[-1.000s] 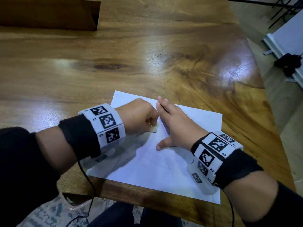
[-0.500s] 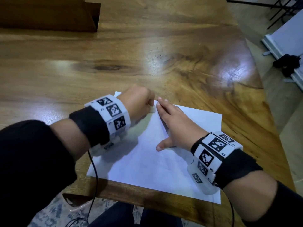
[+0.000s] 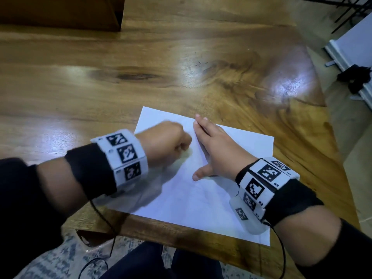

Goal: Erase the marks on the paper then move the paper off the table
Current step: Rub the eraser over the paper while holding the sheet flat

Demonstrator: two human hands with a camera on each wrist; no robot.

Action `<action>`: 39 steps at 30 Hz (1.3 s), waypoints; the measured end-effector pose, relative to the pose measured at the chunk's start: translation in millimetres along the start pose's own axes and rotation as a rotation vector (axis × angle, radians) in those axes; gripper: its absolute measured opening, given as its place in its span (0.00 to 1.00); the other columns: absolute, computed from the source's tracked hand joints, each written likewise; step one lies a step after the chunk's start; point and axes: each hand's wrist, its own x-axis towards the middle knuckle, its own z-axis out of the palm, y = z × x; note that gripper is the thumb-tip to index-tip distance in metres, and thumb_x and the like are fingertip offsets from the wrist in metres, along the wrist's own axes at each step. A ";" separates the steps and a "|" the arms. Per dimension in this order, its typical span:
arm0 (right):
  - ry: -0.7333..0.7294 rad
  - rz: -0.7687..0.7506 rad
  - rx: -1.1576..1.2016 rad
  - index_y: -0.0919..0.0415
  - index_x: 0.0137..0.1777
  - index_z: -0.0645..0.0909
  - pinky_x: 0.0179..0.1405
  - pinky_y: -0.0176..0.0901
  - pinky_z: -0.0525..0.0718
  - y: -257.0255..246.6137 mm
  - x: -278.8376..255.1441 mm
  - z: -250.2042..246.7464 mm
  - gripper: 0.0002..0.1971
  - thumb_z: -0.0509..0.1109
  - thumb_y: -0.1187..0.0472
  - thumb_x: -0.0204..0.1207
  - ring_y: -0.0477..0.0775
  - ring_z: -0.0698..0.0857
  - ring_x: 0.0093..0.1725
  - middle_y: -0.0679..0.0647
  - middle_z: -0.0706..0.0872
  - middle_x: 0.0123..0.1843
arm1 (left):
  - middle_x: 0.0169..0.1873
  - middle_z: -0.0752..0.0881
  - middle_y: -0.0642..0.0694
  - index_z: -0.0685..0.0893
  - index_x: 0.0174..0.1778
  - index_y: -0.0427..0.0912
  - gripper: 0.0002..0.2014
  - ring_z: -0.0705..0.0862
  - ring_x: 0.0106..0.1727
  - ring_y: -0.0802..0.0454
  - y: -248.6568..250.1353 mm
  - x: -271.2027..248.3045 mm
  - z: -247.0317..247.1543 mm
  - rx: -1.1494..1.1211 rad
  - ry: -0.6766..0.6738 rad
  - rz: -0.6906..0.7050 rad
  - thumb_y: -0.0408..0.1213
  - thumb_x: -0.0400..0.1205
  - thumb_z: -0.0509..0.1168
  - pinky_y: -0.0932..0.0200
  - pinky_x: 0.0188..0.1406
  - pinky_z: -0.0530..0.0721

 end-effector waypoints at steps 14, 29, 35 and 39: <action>0.002 0.009 0.007 0.63 0.83 0.37 0.74 0.30 0.38 1.2 -0.2 1.5 0.65 0.81 0.42 0.60 0.50 0.36 0.83 0.51 0.31 0.84 | 0.33 0.72 0.48 0.79 0.35 0.42 0.04 0.73 0.39 0.46 -2.2 -22.9 11.2 -0.017 -0.017 -0.007 0.35 0.75 0.62 0.61 0.36 0.63; 0.034 0.088 0.103 0.58 0.84 0.38 0.75 0.31 0.38 11.6 -11.6 9.6 0.64 0.81 0.43 0.60 0.47 0.32 0.82 0.49 0.29 0.83 | 0.34 0.84 0.48 0.84 0.45 0.45 0.07 0.78 0.36 0.50 -10.9 18.1 -22.6 -0.147 0.190 -0.282 0.38 0.73 0.69 0.60 0.38 0.75; 0.034 0.088 0.109 0.57 0.84 0.38 0.77 0.34 0.40 12.9 -12.0 10.9 0.64 0.81 0.43 0.60 0.47 0.32 0.82 0.48 0.29 0.83 | 0.31 0.80 0.52 0.87 0.45 0.43 0.07 0.77 0.38 0.51 -8.8 16.9 -12.2 -0.120 0.132 -0.216 0.38 0.73 0.71 0.72 0.37 0.75; 0.033 0.086 0.107 0.54 0.84 0.38 0.76 0.33 0.39 13.6 -11.7 11.2 0.63 0.81 0.43 0.60 0.47 0.32 0.82 0.48 0.28 0.83 | 0.39 0.86 0.45 0.88 0.48 0.43 0.10 0.77 0.38 0.54 -7.1 15.4 -9.7 -0.151 0.162 -0.178 0.40 0.72 0.71 0.81 0.29 0.67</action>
